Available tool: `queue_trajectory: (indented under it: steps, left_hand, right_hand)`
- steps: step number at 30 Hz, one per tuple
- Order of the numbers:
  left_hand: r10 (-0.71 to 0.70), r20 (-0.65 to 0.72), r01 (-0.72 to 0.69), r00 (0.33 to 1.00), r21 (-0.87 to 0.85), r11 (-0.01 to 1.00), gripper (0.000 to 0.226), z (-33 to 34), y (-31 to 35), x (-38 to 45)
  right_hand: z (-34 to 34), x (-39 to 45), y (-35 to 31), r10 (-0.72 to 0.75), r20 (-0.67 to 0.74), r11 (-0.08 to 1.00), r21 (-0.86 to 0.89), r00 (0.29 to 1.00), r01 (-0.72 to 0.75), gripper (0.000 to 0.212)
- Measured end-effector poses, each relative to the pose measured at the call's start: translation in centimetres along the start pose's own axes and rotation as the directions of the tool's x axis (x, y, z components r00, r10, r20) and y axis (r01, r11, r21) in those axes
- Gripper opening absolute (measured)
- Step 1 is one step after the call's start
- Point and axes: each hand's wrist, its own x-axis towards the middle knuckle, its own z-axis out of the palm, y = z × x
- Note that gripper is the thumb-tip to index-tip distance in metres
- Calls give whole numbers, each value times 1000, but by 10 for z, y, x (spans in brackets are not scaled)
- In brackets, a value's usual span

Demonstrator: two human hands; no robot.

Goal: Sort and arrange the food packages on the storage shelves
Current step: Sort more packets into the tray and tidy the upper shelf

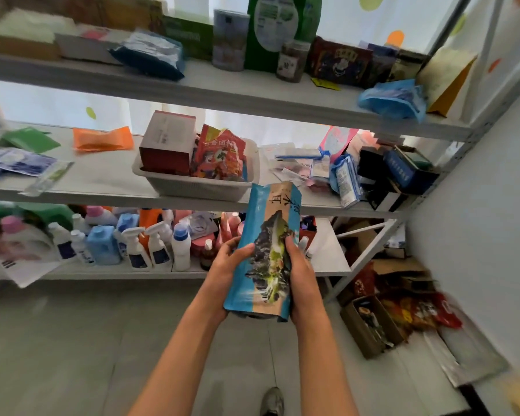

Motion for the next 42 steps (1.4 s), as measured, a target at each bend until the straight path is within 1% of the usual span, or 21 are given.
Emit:
queue_trajectory:
  steps: [2,5,6,9,12,14,16,18,21,24,26,28,29,30,31,33,34,36,37,40,42]
  left_hand:
    - [9,-10,-8,1000,43,999,67,11,3,10]
    - [69,-4,-69,998,19,997,55,39,13,27]
    - [91,-6,-91,996,21,996,54,49,18,35]
    - [111,16,-111,994,41,993,52,85,39,57]
    - [161,25,-162,987,102,981,33,125,65,87]
    - [226,0,-220,974,218,951,23,152,83,107]
    - [307,-29,-274,951,382,883,19,178,101,124]
    - [368,-37,-300,929,507,808,21,200,119,140]
    - [429,-27,-310,903,653,691,21,233,144,161]
    - [503,2,-346,864,728,592,33,260,166,183]
    - [606,48,-402,794,790,464,38,274,181,197]
    - [678,101,-410,728,857,313,41,282,191,210]
    - [678,131,-412,723,870,272,41,284,193,217]
    - [653,160,-426,740,863,271,41,289,196,223]
    - [597,180,-439,782,838,323,41,291,197,230]
    - [425,205,-418,881,759,500,39,299,201,242]
    - [352,221,-394,910,729,560,39,301,203,249]
    - [294,261,-390,920,696,603,41,303,209,266]
    - [307,272,-406,912,701,586,46,302,212,276]
    - [364,280,-432,888,778,456,64,303,227,299]
    - [395,259,-413,881,829,376,58,303,234,311]
  right_hand:
    - [-7,10,-2,-12,-43,999,50,999,14,53]
    - [-20,28,-19,-32,-41,988,152,999,38,70]
    - [-24,33,-30,-49,-36,982,179,998,55,70]
    - [-40,49,-69,-97,-24,973,208,995,100,57]
    - [-45,64,-115,-131,25,962,245,991,121,47]
    - [-45,80,-144,-139,46,958,258,989,123,40]
    - [-43,98,-169,-157,54,958,249,986,139,43]
    - [-44,121,-193,-170,55,962,224,984,154,51]
    - [-50,156,-236,-197,47,972,142,979,188,55]
    - [-54,184,-274,-242,93,968,86,966,234,67]
    - [-55,202,-295,-265,116,964,60,957,260,65]
    - [-54,218,-315,-259,105,966,50,960,255,60]
    - [-54,225,-323,-250,92,968,25,964,249,55]
    - [-52,233,-334,-253,65,967,-18,965,254,47]
    - [-50,242,-343,-259,37,964,-59,965,261,39]
    - [-46,257,-361,-293,-8,946,-150,956,289,30]
    - [-44,263,-369,-317,-21,932,-191,948,307,28]
    - [-36,275,-383,-346,-22,907,-266,938,328,19]
    - [-31,280,-388,-346,-20,901,-285,938,326,15]
    - [-18,299,-399,-360,-20,893,-296,933,339,23]
    - [-12,308,-401,-364,-20,890,-303,931,342,26]
